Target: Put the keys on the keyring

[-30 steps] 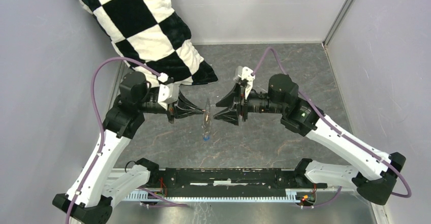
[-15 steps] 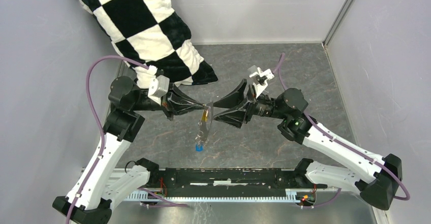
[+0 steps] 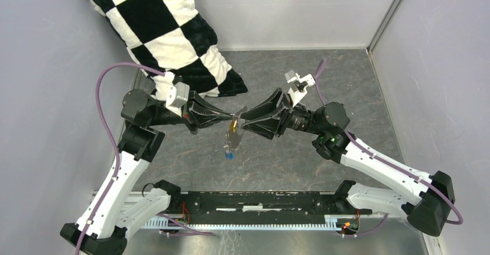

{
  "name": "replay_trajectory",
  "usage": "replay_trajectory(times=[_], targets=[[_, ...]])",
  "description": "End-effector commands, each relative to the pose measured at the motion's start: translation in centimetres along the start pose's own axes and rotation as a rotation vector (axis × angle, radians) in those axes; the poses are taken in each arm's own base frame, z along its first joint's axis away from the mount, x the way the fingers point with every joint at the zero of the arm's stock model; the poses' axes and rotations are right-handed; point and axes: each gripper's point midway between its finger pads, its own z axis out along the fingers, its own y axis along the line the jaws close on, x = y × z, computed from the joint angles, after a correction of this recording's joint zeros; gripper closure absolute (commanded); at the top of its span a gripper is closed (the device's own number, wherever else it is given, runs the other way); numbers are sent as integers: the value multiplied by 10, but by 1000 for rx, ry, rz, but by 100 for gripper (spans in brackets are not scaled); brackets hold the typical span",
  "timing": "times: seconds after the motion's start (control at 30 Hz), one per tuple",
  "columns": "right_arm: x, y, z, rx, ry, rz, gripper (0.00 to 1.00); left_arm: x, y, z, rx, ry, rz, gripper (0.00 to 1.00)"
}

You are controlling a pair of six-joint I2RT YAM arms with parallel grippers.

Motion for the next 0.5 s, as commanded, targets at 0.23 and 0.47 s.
replay_trajectory(times=[0.23,0.47], targets=[[-10,-5,11,5,-37,28,55,-6,0,-3,-34,-19,44,98],[-13,-7,13,11,-46,39,59,0,0,-4,-34,-4,58,98]])
